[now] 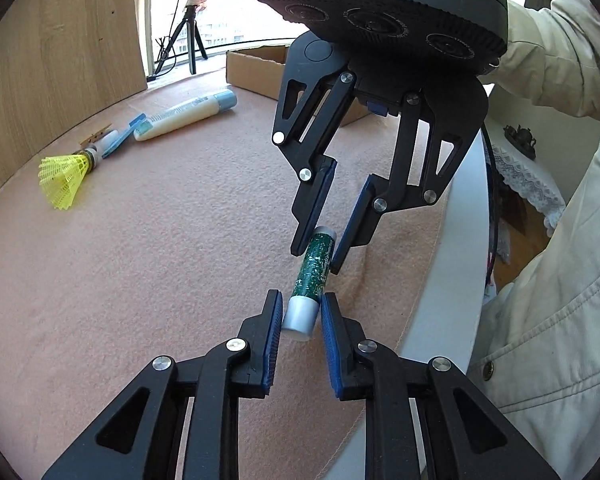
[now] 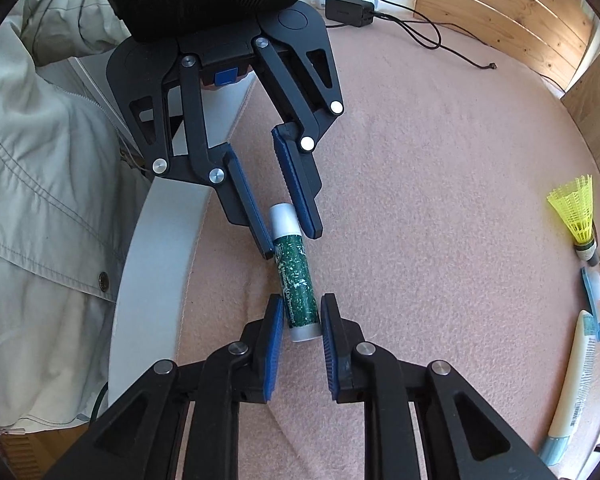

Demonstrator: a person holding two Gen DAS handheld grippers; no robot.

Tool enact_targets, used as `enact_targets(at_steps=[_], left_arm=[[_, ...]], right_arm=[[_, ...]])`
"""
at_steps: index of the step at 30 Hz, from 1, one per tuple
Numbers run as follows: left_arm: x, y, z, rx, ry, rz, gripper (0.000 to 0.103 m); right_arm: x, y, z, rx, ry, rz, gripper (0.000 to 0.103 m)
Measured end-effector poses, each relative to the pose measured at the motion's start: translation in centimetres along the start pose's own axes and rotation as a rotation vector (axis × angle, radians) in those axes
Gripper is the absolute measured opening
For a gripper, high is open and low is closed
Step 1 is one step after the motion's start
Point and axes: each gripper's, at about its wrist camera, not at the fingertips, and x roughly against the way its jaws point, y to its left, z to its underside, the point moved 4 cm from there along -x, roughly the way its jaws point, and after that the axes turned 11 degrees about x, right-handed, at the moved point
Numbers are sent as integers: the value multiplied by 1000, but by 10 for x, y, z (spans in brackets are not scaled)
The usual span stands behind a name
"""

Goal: Organize objects
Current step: 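Close the left gripper on the glue stick's other end facing the right gripper, then carry the glue stick into the box with the right gripper while the left gripper releases it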

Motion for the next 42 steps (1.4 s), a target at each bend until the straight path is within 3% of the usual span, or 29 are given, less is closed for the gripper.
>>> enact_targets(at_steps=[8, 19, 32, 42], left_arm=[[25, -13, -28, -77, -30, -40, 21], [23, -33, -73, -175, -33, -38, 21], [-21, -81, -156, -342, -19, 26, 21], [-86, -147, -244, -468, -26, 103, 22]], right_arm=[[35, 1, -4, 35, -24, 66, 16], [67, -2, 9, 34, -20, 160, 16], [123, 7, 86, -93, -2, 284, 16], [175, 19, 179, -230, 54, 387, 16]])
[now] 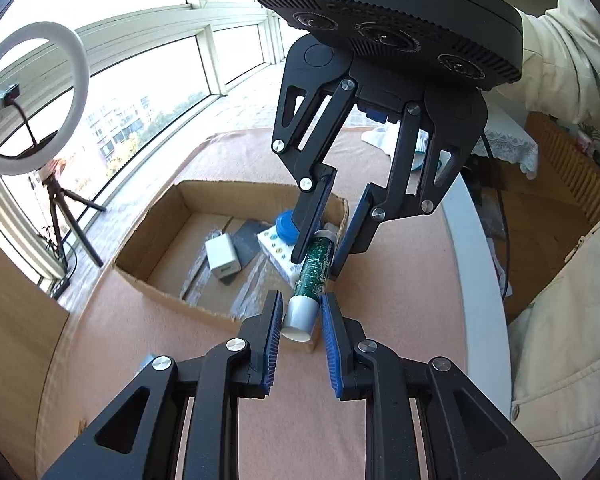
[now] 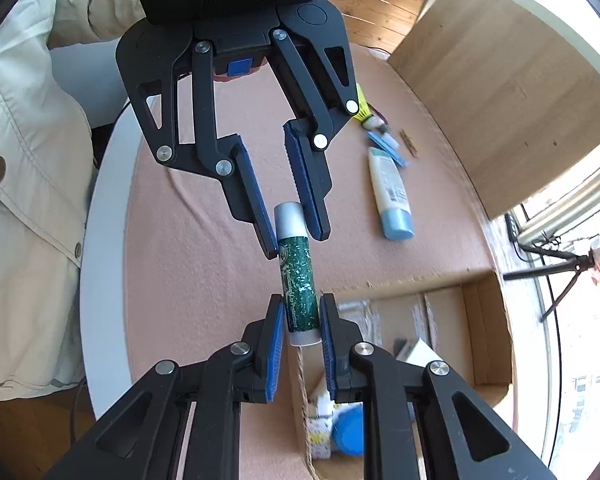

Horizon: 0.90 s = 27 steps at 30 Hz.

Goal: Organize objects
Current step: 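Carry the glue stick into the box with the right gripper while the left gripper releases it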

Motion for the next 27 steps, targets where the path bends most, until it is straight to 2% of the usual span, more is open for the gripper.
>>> enact_targets(at_steps=[5, 7, 8, 10, 12, 17, 22, 27], left_arm=[[-23, -4, -31, -35, -9, 17, 22], [-31, -2, -37, -34, -11, -5, 24], [-34, 1, -38, -22, -11, -22, 30], [-39, 6, -40, 1, -16, -83, 76], [-39, 11, -38, 17, -37, -138, 89], [-31, 23, -18, 87, -27, -164, 89], [-11, 34, 19, 150, -25, -207, 89], [22, 41, 57, 225, -41, -273, 90]], right_arm=[[17, -11, 37, -48, 21, 37, 16], [20, -14, 46, -57, 21, 48, 16], [20, -16, 50, -59, 19, 57, 16], [17, -18, 58, -69, 31, 83, 16], [7, -16, 69, -94, 77, 55, 20], [3, -17, 74, -150, 79, 73, 25], [-2, -27, 57, -167, 73, 94, 49], [-14, -40, 21, -140, 59, 109, 52]])
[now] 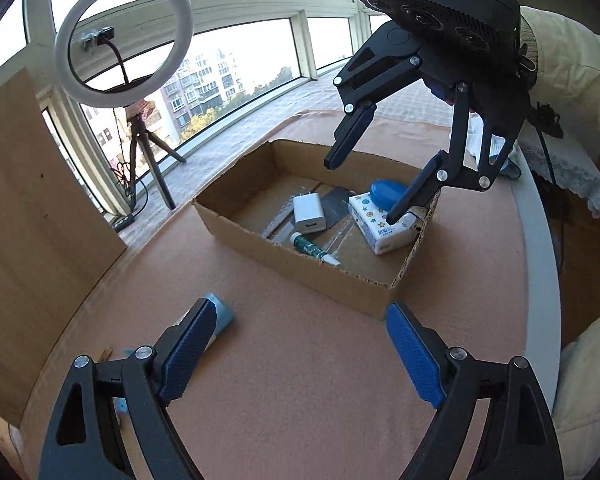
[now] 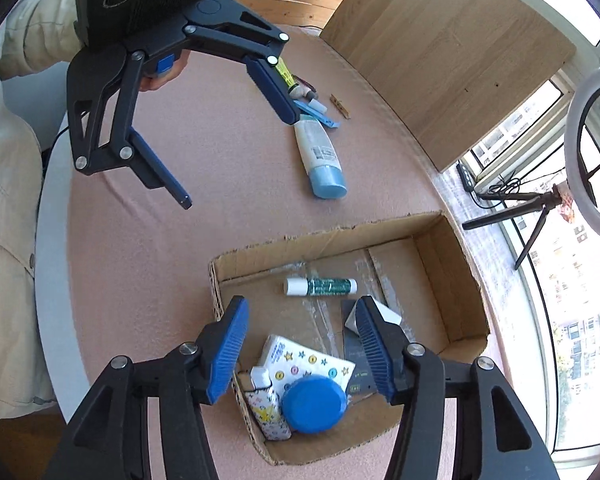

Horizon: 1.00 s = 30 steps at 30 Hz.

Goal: Organize objects
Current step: 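Carry the glue stick into the box with the right gripper while the left gripper releases it, then move the right tool to the yellow shuttlecock and grasp its cork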

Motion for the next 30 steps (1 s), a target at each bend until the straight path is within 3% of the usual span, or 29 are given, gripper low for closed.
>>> enact_targets(at_steps=[5, 10, 14, 17, 21, 27, 29, 30], left_arm=[[44, 41, 42, 135, -42, -96, 92], [92, 97, 96, 318, -62, -222, 95], [125, 136, 146, 465, -50, -335, 95], [146, 152, 181, 549, -50, -365, 95], [167, 159, 216, 626, -44, -384, 95], [177, 162, 241, 676, -47, -397, 96], [175, 163, 243, 682, -49, -401, 96], [174, 164, 243, 685, -51, -405, 96]], right_arm=[[-19, -7, -48, -9, 12, 62, 57], [-39, -5, -112, -159, -27, 94, 57], [-75, -1, -170, -349, -88, 77, 57], [-112, 5, -214, -499, -128, 46, 58], [-165, 11, -267, -609, -110, 83, 58], [-200, -11, -290, -749, -71, 254, 57], [-206, -16, -282, -774, -47, 258, 50], [-208, -17, -276, -781, -38, 253, 42]])
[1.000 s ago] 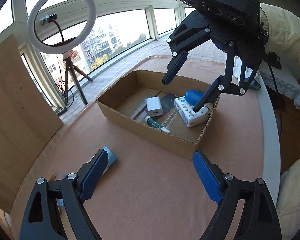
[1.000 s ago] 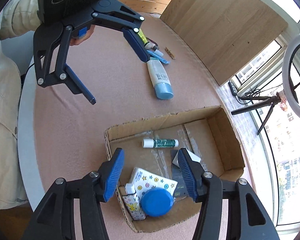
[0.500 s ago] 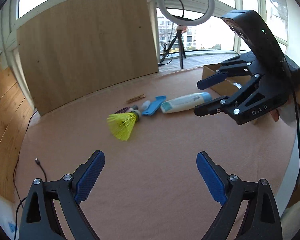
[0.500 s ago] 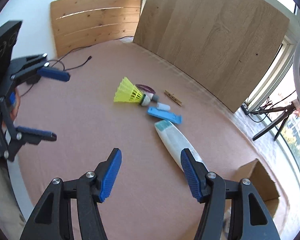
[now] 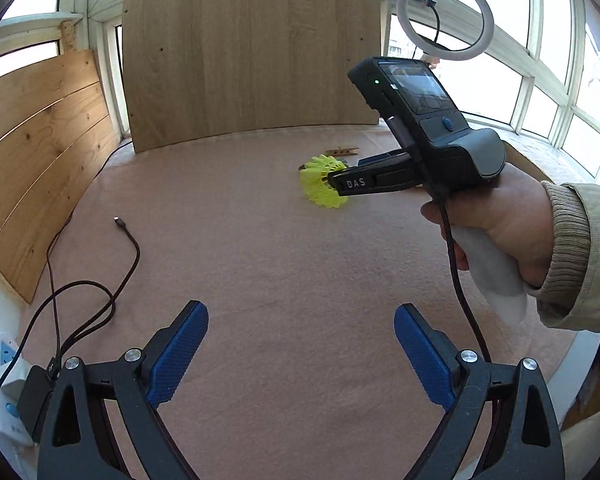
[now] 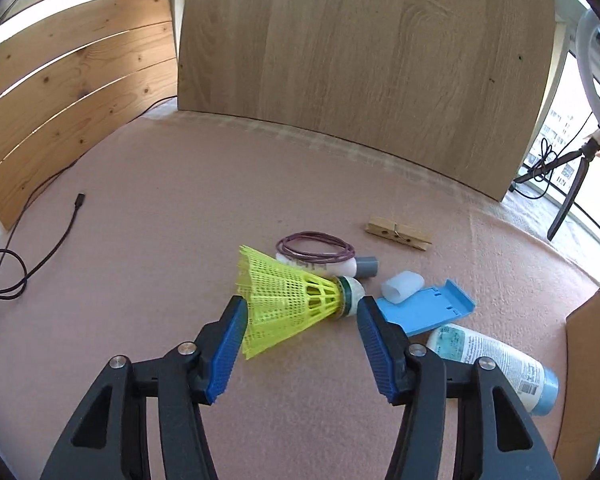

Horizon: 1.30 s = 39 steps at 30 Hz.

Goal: Organize objects
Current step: 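Move the right tool to the yellow shuttlecock and grasp its cork, then close the left gripper on the shuttlecock's feathers beside the right gripper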

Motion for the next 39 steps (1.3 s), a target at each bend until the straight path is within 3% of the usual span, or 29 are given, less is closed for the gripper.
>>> enact_targets(at_steps=[2, 3, 4, 13, 17, 23, 27, 29, 31, 32, 34, 39], left_arm=[[-3, -2, -1, 17, -2, -3, 96], [-5, -4, -2, 28, -2, -3, 96], [-7, -5, -3, 41, -1, 0, 96], [-48, -30, -17, 170, 3, 52, 97], [-75, -48, -22, 162, 14, 52, 96], [-100, -70, -19, 152, 51, 58, 86], [-111, -80, -17, 146, 69, 68, 72], [-114, -86, -14, 131, 89, 81, 55], [-119, -92, -12, 121, 113, 84, 28], [-121, -96, -11, 119, 120, 93, 24], [-120, -104, -9, 103, 125, 105, 3], [-111, -118, -9, 98, 103, 101, 2]], right_arm=[[-5, -11, 8, -11, 19, 13, 22], [-7, -17, 12, -18, 28, 17, 7], [-9, -22, 15, -28, 32, 13, 2], [3, -32, 38, -69, 19, -127, 2], [18, -23, 56, -80, 23, -178, 2], [38, -21, 83, -129, 35, -246, 2], [47, -19, 96, -151, 38, -263, 2], [50, -18, 101, -154, 42, -272, 2], [54, -17, 106, -170, 41, -282, 2], [56, -17, 108, -174, 41, -286, 2], [60, -16, 110, -180, 37, -290, 2], [70, -22, 117, -203, 24, -292, 2]])
